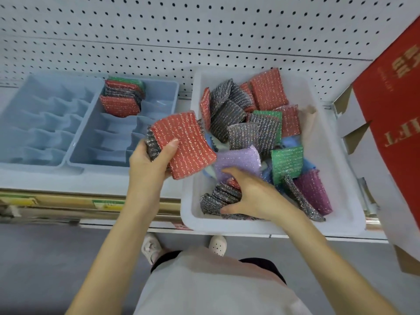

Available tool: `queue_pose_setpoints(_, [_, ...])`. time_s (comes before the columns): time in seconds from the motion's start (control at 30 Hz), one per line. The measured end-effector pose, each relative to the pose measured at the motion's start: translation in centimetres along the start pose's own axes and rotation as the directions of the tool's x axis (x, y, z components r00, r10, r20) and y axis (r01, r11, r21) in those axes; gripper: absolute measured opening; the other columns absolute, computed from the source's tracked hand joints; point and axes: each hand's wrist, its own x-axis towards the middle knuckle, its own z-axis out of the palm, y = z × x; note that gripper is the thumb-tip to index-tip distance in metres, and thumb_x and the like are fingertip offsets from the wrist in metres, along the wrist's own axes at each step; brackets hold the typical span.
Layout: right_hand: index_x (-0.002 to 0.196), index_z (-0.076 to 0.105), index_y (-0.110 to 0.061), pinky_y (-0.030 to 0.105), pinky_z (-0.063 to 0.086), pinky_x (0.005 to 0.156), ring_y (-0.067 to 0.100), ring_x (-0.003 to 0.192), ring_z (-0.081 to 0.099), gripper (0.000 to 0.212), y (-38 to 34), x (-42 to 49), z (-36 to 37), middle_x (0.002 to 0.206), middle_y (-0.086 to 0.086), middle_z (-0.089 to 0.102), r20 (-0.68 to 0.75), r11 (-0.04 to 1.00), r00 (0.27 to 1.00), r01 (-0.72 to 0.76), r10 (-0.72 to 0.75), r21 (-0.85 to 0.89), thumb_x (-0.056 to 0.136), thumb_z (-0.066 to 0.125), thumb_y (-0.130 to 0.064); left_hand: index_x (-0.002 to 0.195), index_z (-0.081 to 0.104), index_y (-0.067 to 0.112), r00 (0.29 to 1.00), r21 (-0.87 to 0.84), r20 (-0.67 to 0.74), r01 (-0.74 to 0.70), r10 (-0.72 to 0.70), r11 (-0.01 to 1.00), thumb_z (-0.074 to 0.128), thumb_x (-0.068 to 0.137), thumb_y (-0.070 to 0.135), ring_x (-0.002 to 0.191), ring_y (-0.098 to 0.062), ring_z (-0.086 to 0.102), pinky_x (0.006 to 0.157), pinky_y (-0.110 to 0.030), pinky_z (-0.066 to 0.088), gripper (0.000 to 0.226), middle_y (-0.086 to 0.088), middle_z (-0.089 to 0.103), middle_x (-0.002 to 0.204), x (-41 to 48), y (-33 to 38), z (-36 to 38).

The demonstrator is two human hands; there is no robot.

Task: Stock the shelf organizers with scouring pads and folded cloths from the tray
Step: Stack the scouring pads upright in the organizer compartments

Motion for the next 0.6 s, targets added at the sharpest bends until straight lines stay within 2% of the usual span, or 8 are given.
queue_pose_setpoints(0.13, [0.135,0.031,-0.033,0.031,0.043,0.077,0.021,0.107,0.056,0.075,-0.2,0.0,-0.5,0.121,-0.004,0.058,-0.088,0.989,0.996,-0.003,-0.01,-0.145,0.073,0.071,-0.044,0.115,0.057,0.021,1.0,-0.001,0.002,0.007,-0.007,1.0,0.063,0.089,0.021,0.092,-0.009,0.069,0.071,-0.025,0.056,0.027,0.007,0.07,0.104,0.0,0.0,-0.2])
queue_pose_setpoints(0.2, [0.13,0.035,-0.034,0.031,0.045,0.076,0.015,0.096,0.057,0.069,0.2,-0.3,-1.8,0.111,-0.007,0.06,-0.114,0.999,0.993,-0.031,0.034,0.025,0.072,0.072,-0.042,0.119,0.057,0.019,1.0,-0.001,-0.028,-0.002,0.002,1.0,0.063,0.089,0.023,0.093,-0.009,0.069,0.072,-0.025,0.057,0.031,0.007,0.07,0.106,0.1,0.3,-0.4])
queue_pose_setpoints(0.27, [0.121,0.043,-0.034,0.027,0.047,0.076,0.009,0.092,0.055,0.058,0.8,-0.8,-3.9,0.103,-0.012,0.056,-0.188,0.94,0.976,-0.042,0.112,0.339,0.073,0.075,-0.036,0.119,0.056,0.021,0.998,0.0,-0.057,-0.021,0.021,1.0,0.061,0.09,0.026,0.093,-0.008,0.068,0.072,-0.025,0.058,0.03,0.007,0.069,0.107,0.2,0.7,-0.5])
queue_pose_setpoints(0.33, [0.11,0.05,-0.035,0.027,0.046,0.084,0.012,0.101,0.056,0.044,1.2,-1.4,-5.9,0.106,-0.009,0.055,-0.294,0.785,0.925,-0.009,0.242,0.62,0.076,0.076,-0.028,0.113,0.056,0.026,0.997,0.003,-0.065,-0.033,0.033,0.999,0.059,0.091,0.028,0.094,-0.006,0.068,0.074,-0.026,0.058,0.022,0.009,0.068,0.106,0.1,0.9,-0.5])
queue_pose_setpoints(0.4, [0.1,0.056,-0.034,0.042,0.05,0.09,0.021,0.101,0.06,0.031,1.0,-1.7,-7.3,0.106,0.0,0.06,-0.355,0.561,0.864,0.106,0.356,0.821,0.078,0.074,-0.022,0.107,0.055,0.029,0.998,-0.001,-0.049,-0.027,0.027,1.0,0.058,0.091,0.03,0.094,-0.005,0.067,0.077,-0.026,0.057,0.017,0.01,0.067,0.106,0.1,1.1,-0.2])
queue_pose_setpoints(0.43, [0.099,0.056,-0.031,0.046,0.052,0.089,0.021,0.096,0.063,0.028,0.5,-1.7,-7.6,0.104,0.003,0.063,-0.357,0.46,0.851,0.159,0.385,0.874,0.08,0.071,-0.018,0.108,0.055,0.029,0.999,-0.004,-0.032,-0.022,0.022,1.0,0.057,0.091,0.03,0.094,-0.005,0.067,0.077,-0.026,0.057,0.017,0.01,0.067,0.106,0.0,1.1,0.1])
queue_pose_setpoints(0.5, [0.103,0.056,-0.026,0.037,0.057,0.074,0.016,0.085,0.067,0.024,-0.8,-1.3,-7.7,0.102,0.004,0.067,-0.335,0.324,0.854,0.211,0.397,0.922,0.084,0.065,-0.015,0.116,0.055,0.024,1.0,-0.014,0.014,-0.017,0.017,1.0,0.056,0.09,0.032,0.096,-0.007,0.067,0.077,-0.027,0.058,0.027,0.007,0.068,0.109,-0.4,1.2,0.8])
queue_pose_setpoints(0.6, [0.11,0.056,-0.022,0.029,0.055,0.067,0.015,0.084,0.069,0.033,-2.8,-0.6,-6.9,0.106,0.005,0.068,-0.281,0.228,0.881,0.205,0.381,0.952,0.08,0.07,-0.019,0.125,0.052,0.019,0.996,-0.055,0.089,0.008,-0.003,0.998,0.054,0.083,0.044,0.101,-0.011,0.066,0.081,-0.031,0.058,0.05,0.003,0.068,0.114,-1.3,1.3,2.0])
